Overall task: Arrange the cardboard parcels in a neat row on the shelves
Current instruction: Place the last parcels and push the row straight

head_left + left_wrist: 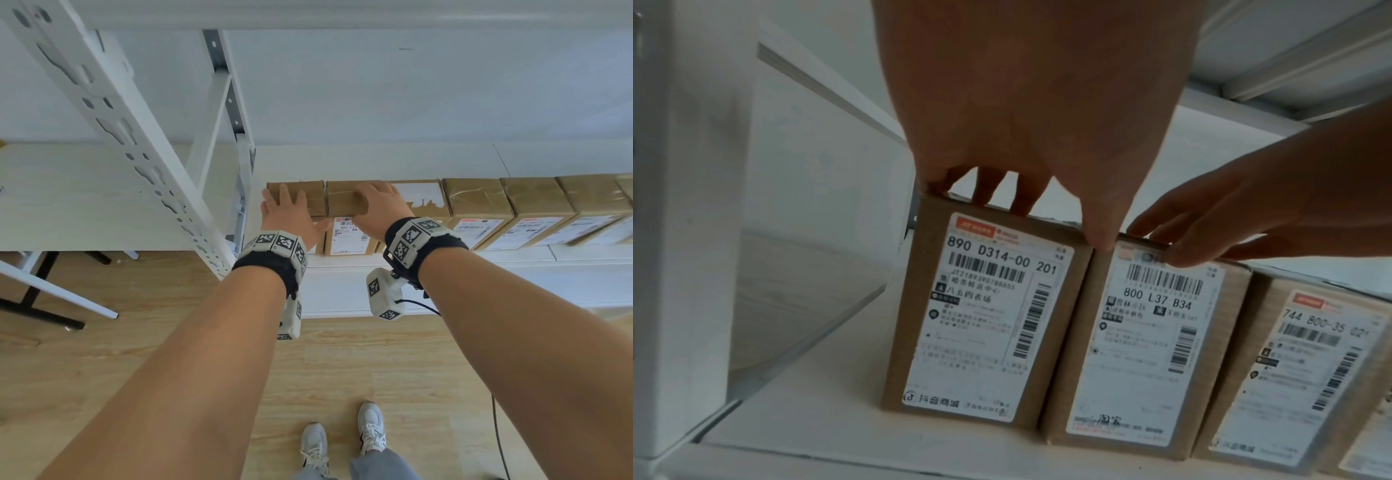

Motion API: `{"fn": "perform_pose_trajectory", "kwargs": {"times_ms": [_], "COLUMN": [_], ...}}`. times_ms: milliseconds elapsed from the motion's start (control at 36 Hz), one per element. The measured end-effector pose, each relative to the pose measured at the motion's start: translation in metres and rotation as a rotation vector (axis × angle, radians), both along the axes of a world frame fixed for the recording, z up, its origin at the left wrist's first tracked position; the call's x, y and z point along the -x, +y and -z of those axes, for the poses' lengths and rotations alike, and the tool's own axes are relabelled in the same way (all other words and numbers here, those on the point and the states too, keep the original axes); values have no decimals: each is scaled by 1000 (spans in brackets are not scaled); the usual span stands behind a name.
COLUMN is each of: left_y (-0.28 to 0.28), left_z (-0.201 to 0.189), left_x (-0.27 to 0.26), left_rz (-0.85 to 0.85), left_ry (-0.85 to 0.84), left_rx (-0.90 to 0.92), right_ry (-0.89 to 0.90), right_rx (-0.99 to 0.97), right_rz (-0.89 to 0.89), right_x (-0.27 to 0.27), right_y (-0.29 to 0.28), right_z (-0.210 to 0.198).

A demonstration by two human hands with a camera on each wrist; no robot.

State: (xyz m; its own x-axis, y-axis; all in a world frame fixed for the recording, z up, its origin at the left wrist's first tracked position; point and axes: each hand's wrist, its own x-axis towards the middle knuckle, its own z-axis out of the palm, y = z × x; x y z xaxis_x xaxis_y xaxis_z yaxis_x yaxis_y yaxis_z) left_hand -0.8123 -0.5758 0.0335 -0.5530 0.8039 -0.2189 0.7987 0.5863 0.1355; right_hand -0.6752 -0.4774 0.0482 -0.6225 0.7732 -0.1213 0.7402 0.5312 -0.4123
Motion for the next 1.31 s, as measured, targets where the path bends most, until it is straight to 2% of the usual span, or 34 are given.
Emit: {"fn": "perform_pose_trajectory", "kwargs": {"times_ms": [139,250,389,555,778,1000,1305], "left_y": [-1,5,16,21,22,34,81], "left_z": [-3,-2,0,2,-1,-11,-26], "left_x": [4,-2,-22,-25,-22,-34,-120], "left_rz": [23,36,19,50,71,109,347], "left_ry": [-3,51,-97,-60,-24,26,-61], "left_rx": [12,-29,-89,-48,-42,0,-39], "right_ry": [19,80,85,0,-34,57,-11], "right_rx": [45,36,-67,14,-14,7,-46], "right_rz": [5,142,273,249,198,258,350], "right_x": [-6,-17,-39,-56,-59,-70,-135], "right_y": [2,4,16,26,24,27,67], "right_z": [-4,-4,3,9,12,2,-10]}}
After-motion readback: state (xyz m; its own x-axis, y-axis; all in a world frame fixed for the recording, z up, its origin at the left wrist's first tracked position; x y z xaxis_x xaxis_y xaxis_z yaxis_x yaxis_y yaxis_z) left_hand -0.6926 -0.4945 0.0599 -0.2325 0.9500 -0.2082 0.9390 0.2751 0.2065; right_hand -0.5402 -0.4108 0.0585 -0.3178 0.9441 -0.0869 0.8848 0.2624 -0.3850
